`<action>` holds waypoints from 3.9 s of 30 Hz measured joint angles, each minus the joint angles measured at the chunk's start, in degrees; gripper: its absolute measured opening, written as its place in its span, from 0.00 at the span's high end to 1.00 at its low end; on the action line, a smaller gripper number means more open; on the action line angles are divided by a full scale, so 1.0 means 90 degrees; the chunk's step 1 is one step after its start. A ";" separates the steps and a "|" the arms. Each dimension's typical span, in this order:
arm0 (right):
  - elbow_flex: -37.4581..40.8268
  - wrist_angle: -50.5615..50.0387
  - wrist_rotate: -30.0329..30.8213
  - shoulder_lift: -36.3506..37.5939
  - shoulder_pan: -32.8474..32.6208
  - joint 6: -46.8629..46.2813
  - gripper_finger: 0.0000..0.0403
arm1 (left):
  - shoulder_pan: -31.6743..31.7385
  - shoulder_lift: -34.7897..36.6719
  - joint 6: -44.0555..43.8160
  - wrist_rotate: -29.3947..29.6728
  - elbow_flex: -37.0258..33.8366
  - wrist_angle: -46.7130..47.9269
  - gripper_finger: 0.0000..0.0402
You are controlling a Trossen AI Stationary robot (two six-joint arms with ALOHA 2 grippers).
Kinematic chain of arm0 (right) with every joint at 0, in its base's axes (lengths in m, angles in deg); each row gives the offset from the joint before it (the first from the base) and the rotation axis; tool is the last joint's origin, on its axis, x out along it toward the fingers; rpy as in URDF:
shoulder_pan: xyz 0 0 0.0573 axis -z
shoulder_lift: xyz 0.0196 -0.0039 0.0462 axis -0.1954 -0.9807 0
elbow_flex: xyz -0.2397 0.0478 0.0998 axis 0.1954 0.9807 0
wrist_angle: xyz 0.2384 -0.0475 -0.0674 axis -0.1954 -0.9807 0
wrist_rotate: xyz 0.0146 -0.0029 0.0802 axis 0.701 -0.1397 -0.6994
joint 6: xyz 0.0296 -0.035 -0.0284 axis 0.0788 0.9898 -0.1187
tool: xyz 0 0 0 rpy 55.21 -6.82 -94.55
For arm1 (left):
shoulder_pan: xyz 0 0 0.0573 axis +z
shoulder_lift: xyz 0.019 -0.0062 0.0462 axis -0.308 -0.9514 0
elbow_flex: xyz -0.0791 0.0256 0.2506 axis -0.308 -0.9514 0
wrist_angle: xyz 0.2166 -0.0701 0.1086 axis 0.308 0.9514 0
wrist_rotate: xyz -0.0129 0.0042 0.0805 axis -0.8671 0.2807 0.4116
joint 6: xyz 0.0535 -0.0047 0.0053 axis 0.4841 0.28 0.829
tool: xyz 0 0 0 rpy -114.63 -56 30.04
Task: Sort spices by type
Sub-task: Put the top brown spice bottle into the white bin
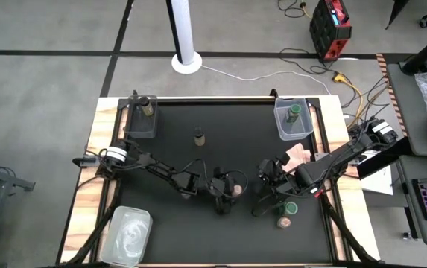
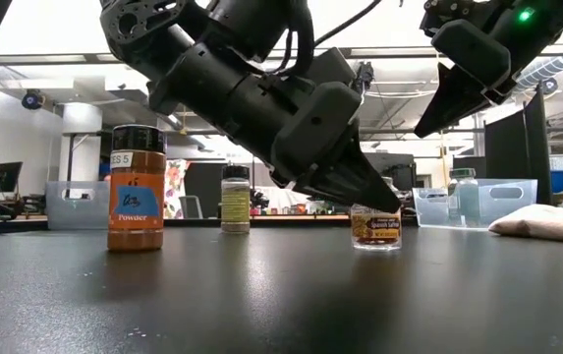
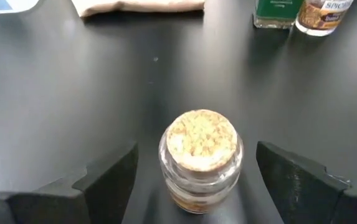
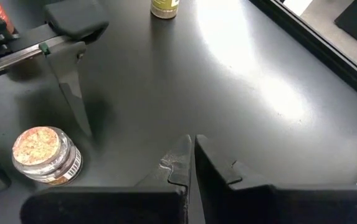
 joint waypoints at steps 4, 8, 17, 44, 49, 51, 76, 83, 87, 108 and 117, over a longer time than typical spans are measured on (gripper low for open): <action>0.0001 0.0000 -0.0002 0.0000 0.0000 0.0002 0.97 | -0.0007 0.0000 -0.0002 0.0002 0.0000 0.0001 0.23; 0.0000 0.0000 -0.0002 0.0000 0.0000 0.0021 0.97 | -0.0007 0.0000 0.0008 0.0007 0.0000 0.0009 0.29; 0.0002 0.0029 -0.0002 0.0000 0.0000 0.0017 0.97 | -0.0024 0.0000 -0.0087 0.0012 0.0000 -0.0007 0.63; 0.0126 0.0041 -0.0015 0.0000 -0.0001 0.0063 0.97 | -0.1565 0.1269 -0.0730 0.1155 0.0005 0.0520 0.60; 0.0166 0.0108 -0.0009 0.0000 0.0000 0.0061 0.97 | -0.2781 0.2235 -0.1618 0.1691 0.0005 0.2065 0.60; 0.0170 0.0158 -0.0007 0.0000 0.0000 0.0063 0.97 | -0.3348 0.2621 -0.2086 0.2503 0.0005 0.2825 0.60; 0.0175 0.7251 -0.1343 -0.1526 -0.0015 0.5516 0.97 | -0.5149 0.3463 -0.5097 0.4854 0.0005 0.6200 0.60; -0.0146 0.9730 -0.1809 -0.2955 -0.0012 0.6437 0.97 | -0.5146 0.3257 -0.5094 0.5524 0.0005 0.5818 0.60; -0.0715 0.9595 -0.2064 -0.3352 -0.0019 0.6395 0.95 | -0.5124 0.3045 -0.5095 0.6278 0.0008 0.5610 0.60; -0.2023 0.8323 -0.2975 -0.3495 0.0063 0.6256 0.22 | -0.4176 0.2769 -0.5073 0.6577 0.0022 0.5245 0.60; -0.2048 0.8420 -0.2106 -0.3512 0.0080 0.6580 0.21 | -0.4119 0.2769 -0.4734 0.6905 0.0015 0.4885 0.60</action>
